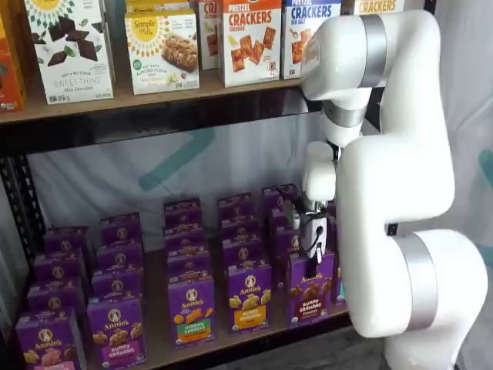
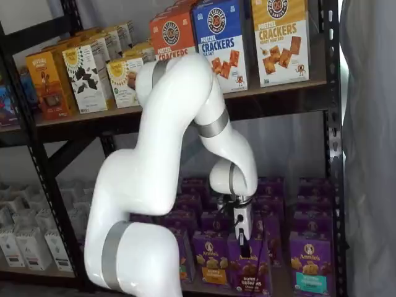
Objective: Pick up the purple box with a brown patch in the center, on the bottom shelf, the fifth box from the left
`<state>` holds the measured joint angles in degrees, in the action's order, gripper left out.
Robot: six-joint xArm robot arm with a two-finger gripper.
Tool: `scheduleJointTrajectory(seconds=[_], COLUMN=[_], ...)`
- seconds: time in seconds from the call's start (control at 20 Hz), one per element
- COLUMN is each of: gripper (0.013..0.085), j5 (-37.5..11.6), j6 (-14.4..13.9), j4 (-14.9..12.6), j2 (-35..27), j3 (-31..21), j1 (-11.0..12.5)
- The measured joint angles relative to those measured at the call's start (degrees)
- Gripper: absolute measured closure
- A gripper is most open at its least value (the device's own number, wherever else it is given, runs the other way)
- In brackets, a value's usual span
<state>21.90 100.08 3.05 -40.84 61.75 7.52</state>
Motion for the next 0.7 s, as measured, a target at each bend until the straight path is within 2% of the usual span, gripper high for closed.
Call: scheduleJointTrajectory(seconds=[0.3, 0.7], gripper=[0.065, 0.065], j5=[-1.3, -1.1], j6=[-1.7, -3.6], j4=[-1.7, -4.5], j2=[7.6, 13.1], j3=[-8.2, -13.0], j1=[-0.1, 0.6])
